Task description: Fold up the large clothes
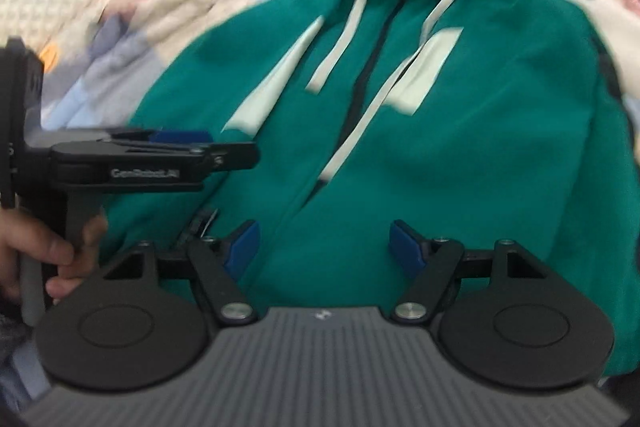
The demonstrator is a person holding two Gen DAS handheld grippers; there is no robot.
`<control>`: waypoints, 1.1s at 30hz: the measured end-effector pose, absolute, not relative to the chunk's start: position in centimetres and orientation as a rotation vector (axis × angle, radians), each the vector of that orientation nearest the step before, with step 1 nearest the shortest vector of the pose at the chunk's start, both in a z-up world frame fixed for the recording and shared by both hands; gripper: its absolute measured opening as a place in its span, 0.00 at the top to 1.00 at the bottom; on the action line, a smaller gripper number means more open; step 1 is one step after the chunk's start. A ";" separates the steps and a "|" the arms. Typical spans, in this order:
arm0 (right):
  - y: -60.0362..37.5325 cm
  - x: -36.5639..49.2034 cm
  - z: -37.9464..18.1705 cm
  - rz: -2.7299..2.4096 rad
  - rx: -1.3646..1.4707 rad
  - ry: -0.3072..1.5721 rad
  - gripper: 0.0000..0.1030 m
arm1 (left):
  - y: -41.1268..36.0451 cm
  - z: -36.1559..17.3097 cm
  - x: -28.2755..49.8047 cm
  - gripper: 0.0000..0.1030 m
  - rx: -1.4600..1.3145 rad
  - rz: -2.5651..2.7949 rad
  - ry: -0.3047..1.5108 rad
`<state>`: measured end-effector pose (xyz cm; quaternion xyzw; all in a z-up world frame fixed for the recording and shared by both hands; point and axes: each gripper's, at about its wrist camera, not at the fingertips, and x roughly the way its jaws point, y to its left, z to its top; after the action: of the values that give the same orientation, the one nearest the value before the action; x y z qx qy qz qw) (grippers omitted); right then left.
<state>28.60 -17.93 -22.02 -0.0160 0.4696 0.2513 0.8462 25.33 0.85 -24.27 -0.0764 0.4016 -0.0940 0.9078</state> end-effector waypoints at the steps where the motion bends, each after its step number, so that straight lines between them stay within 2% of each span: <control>1: -17.5 28.3 -22.4 0.538 -0.062 1.000 0.29 | 0.7 -24.4 24.8 0.30 -0.142 -0.182 0.833; 4: -16.0 27.4 -23.1 0.548 -0.211 0.989 0.29 | 0.3 -24.4 23.5 0.36 -0.088 -0.147 0.839; 5: -15.8 27.3 -23.2 0.545 -0.229 0.987 0.29 | 0.2 -24.5 23.2 0.43 -0.069 -0.132 0.842; 7: -15.9 27.2 -23.2 0.533 -0.241 0.988 0.47 | 0.4 -24.7 23.1 0.58 -0.045 -0.103 0.854; 9: -16.9 27.3 -22.5 0.512 -0.194 0.987 0.61 | 0.9 -24.7 22.9 0.81 -0.039 -0.096 0.858; 10: -17.7 27.5 -22.1 0.491 -0.156 0.987 0.69 | 1.2 -24.6 23.0 0.86 -0.040 -0.096 0.861; 11: -18.4 27.6 -21.7 0.471 -0.128 0.983 0.71 | 1.6 -24.3 23.0 0.92 -0.050 -0.098 0.861; 15: -22.0 28.4 -19.4 0.405 0.023 0.920 0.77 | 4.5 -21.8 23.1 0.95 -0.102 -0.067 0.815; 22: -30.5 30.7 -13.1 0.238 0.127 0.714 0.79 | 15.0 -14.9 26.2 0.96 -0.181 0.117 0.714; 26: -36.8 33.4 -9.9 0.083 0.144 0.610 0.79 | 20.9 -11.4 29.8 0.96 -0.082 0.293 0.670; 32: -44.1 38.8 -9.3 -0.144 0.109 0.533 0.81 | 28.7 -10.3 35.3 0.96 -0.026 0.530 0.644; 33: -45.0 39.8 -9.9 -0.175 0.103 0.532 0.87 | 29.8 -10.7 36.2 0.96 -0.035 0.556 0.644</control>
<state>39.77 -45.01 -9.87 0.0509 0.2627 -0.0862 0.9597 36.22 29.81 -10.74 -0.0168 0.3122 0.2699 0.9107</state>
